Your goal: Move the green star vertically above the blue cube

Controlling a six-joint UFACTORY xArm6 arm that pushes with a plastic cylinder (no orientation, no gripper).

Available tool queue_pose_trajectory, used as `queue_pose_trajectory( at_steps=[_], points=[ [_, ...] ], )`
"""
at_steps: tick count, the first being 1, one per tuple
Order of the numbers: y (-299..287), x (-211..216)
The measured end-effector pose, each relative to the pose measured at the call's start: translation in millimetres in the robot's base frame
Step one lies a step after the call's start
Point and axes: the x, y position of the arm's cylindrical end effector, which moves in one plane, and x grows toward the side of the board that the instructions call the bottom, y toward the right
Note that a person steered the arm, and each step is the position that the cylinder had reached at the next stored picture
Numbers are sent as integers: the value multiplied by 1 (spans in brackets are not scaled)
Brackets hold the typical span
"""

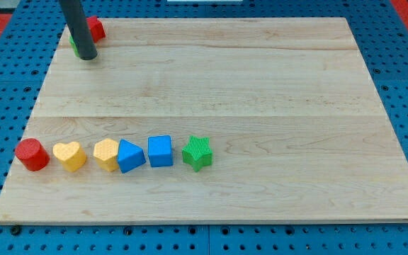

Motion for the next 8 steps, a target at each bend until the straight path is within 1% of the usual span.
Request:
queue_pose_trajectory(
  at_steps=[1,2,3,4,5,6,7,8],
  points=[
    [65,15],
    [170,39],
    [248,98],
    [268,170],
    [229,221],
    [240,226],
    [183,215],
    [196,223]
  ],
)
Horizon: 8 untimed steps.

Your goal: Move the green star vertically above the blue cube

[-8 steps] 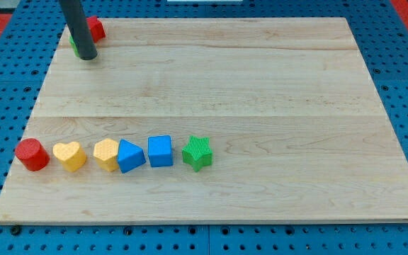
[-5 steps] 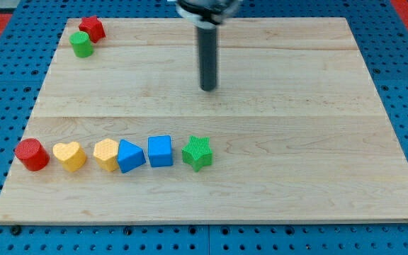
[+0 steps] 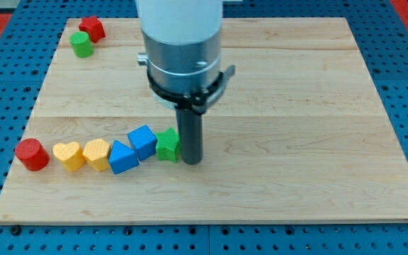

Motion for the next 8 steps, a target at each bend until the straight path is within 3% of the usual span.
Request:
queue_pose_trajectory(
  at_steps=[1,3,6,7,8],
  points=[
    [-9,30],
    [-74,-89],
    [-4,-95],
    [-20,-134],
    [-34,-145]
  ],
)
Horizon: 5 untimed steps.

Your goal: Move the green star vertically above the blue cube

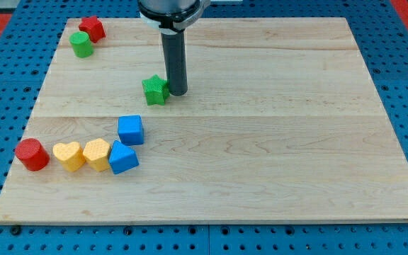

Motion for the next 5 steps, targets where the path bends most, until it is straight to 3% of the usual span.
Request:
queue_pose_trajectory(
  at_steps=[2,3,5],
  points=[
    [14,35],
    [-15,28],
    [-89,-27]
  ],
)
